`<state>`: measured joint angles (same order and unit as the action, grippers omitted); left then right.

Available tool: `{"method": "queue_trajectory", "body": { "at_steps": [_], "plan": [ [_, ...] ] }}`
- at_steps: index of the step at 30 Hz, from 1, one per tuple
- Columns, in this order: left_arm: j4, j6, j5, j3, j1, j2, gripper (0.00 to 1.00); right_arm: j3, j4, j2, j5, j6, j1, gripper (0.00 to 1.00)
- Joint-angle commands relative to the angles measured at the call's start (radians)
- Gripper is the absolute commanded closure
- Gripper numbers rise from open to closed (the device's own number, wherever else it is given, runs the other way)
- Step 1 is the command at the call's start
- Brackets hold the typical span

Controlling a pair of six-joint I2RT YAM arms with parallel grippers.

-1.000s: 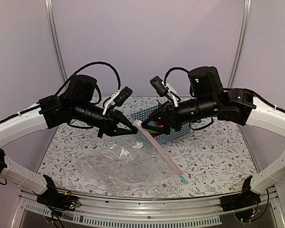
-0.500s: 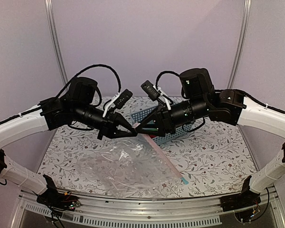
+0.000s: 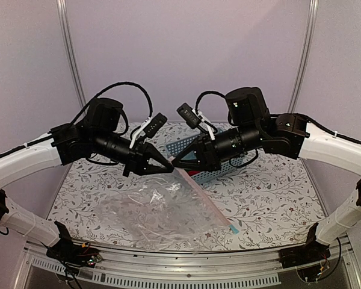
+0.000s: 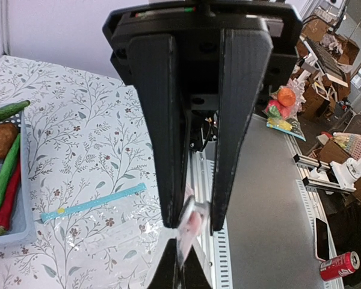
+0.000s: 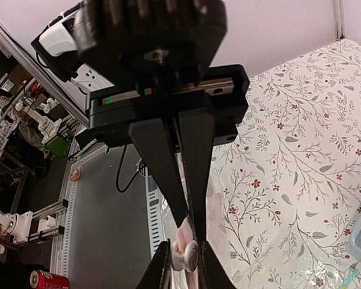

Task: Place the food in the zip-top bag and seal the zipper
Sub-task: Hold the zipper from the zipper food storage bag.

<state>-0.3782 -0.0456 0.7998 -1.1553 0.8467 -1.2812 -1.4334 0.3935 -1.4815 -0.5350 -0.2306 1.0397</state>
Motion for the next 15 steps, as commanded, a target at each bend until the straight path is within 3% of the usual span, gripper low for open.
{"method": "queue_trajectory", "body": {
  "at_steps": [1, 15],
  "plan": [
    [0.02, -0.003, 0.007, 0.016, -0.016, 0.012, 1.0, -0.018, -0.006, -0.002, 0.002, -0.001, -0.002, 0.91],
    [0.058, -0.03, 0.03, 0.032, -0.044, 0.021, 1.0, 0.009, 0.009, 0.009, 0.062, 0.01, -0.001, 0.97]
  ]
}}
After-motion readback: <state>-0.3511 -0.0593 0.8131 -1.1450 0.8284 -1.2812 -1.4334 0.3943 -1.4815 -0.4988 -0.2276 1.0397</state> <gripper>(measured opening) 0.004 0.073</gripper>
